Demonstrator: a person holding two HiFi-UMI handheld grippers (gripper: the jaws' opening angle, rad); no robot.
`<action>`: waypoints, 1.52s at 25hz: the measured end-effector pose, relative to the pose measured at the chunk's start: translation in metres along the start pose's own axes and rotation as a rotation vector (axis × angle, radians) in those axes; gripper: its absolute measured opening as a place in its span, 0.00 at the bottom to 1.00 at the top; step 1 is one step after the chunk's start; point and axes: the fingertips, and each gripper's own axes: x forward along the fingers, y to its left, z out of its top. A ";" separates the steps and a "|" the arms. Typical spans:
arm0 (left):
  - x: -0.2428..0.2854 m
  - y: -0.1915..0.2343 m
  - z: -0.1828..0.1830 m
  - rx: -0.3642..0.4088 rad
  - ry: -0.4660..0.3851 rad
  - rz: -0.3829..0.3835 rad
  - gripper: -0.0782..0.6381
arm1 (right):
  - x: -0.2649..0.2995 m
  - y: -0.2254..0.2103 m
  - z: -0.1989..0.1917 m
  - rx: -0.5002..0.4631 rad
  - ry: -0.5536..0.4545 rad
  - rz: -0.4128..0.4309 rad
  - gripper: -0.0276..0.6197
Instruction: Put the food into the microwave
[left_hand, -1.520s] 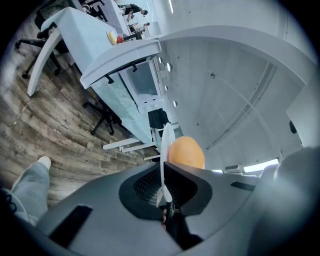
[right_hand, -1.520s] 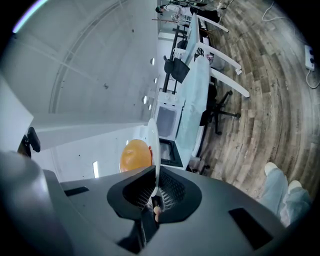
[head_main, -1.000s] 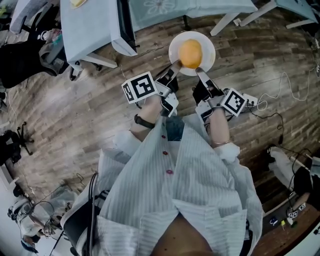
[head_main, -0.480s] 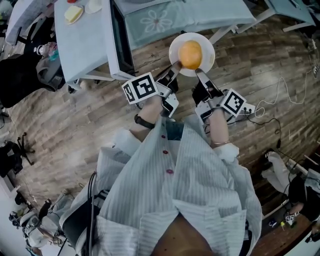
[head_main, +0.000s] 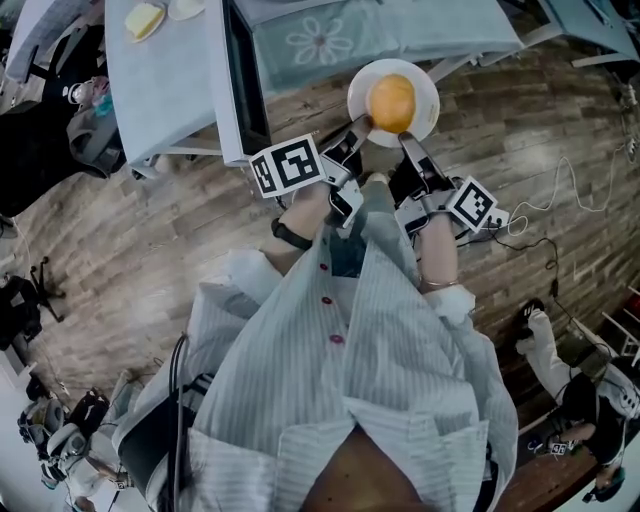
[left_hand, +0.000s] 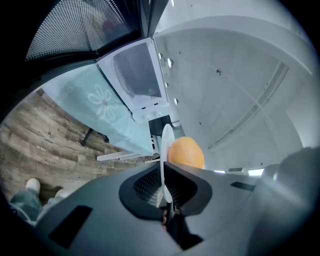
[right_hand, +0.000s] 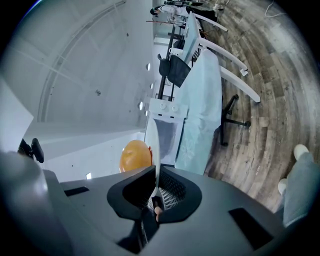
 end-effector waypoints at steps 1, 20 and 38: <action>0.000 0.000 0.000 0.001 -0.004 0.002 0.13 | 0.000 -0.001 0.000 0.000 0.003 0.002 0.10; 0.069 0.029 0.082 -0.042 -0.209 0.086 0.13 | 0.103 -0.021 0.074 0.013 0.221 0.032 0.10; 0.127 0.040 0.159 -0.115 -0.554 0.198 0.13 | 0.206 -0.022 0.147 -0.021 0.591 0.062 0.10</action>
